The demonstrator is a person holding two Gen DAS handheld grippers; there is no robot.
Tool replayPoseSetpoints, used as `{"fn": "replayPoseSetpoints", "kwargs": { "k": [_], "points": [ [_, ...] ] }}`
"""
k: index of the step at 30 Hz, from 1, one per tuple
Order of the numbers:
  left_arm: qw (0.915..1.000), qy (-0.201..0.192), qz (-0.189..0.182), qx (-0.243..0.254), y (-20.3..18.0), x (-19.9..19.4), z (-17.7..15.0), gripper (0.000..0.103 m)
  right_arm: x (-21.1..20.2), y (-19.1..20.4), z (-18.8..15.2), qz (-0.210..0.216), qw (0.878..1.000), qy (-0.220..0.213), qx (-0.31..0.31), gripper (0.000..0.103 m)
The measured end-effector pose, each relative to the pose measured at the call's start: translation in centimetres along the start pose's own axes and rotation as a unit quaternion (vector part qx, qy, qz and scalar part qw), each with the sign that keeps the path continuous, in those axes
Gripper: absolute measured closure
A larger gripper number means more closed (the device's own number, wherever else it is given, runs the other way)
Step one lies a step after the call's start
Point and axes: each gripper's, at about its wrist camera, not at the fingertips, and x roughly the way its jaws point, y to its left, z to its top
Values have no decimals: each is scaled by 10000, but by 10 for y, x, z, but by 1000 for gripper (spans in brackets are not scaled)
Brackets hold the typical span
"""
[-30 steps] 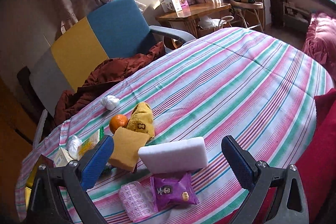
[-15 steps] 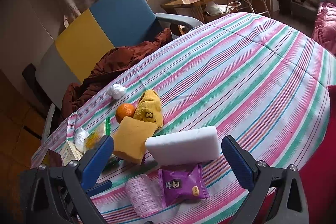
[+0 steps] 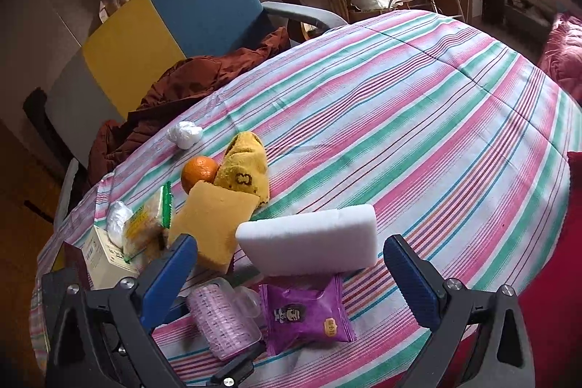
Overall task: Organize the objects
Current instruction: 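Grasp the pink hair roller with the left tool while the right tool grasps the purple packet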
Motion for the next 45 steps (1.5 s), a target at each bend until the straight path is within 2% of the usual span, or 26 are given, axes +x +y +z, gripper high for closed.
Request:
{"fn": "replayPoseSetpoints", "kwargs": {
  "k": [6,11,15,19,22,27,28,29,31,32,35,37,40,45],
  "points": [
    [9947,-68,596,-836,21,-25,-33,32,14,9,-5,-186,9986,379,-322,0],
    [9869,-148,1070,-1195,29,-41,-60,32,37,22,-16,-544,9906,975,-790,0],
    [9846,-218,1116,-1331,31,-43,-65,32,46,24,-22,-678,9854,1208,-992,0],
    [9832,-276,1168,-1378,30,-43,-66,32,50,29,-25,-559,9820,1396,-1146,1],
    [9822,-363,1204,-1393,27,-43,-68,31,51,31,-28,-503,9798,1479,-1251,13],
    [9805,-430,1231,-1473,27,-42,-68,32,52,41,-34,-434,9741,1543,-1593,17],
    [9802,-443,1238,-1478,26,-43,-69,32,52,42,-35,-419,9730,1557,-1654,21],
    [9799,-459,1247,-1490,25,-43,-69,32,51,44,-36,-395,9717,1562,-1725,33],
    [9795,-468,1280,-1483,26,-42,-68,32,49,48,-39,-359,9690,1517,-1916,48],
    [9792,-469,1289,-1492,27,-42,-67,32,48,51,-40,-320,9678,1501,-1995,50],
    [9778,-452,1300,-1579,28,-45,-68,32,40,61,-45,-90,9641,1350,-2283,53],
    [9766,-448,1310,-1648,30,-48,-70,32,25,70,-46,204,9629,1019,-2492,53],
    [9748,-419,1387,-1697,32,-52,-75,32,6,81,-51,-36,9561,387,-2904,53],
    [9724,-423,1434,-1792,32,-62,-84,32,-12,90,-53,-152,9488,-148,-3150,53]
  ]
}}
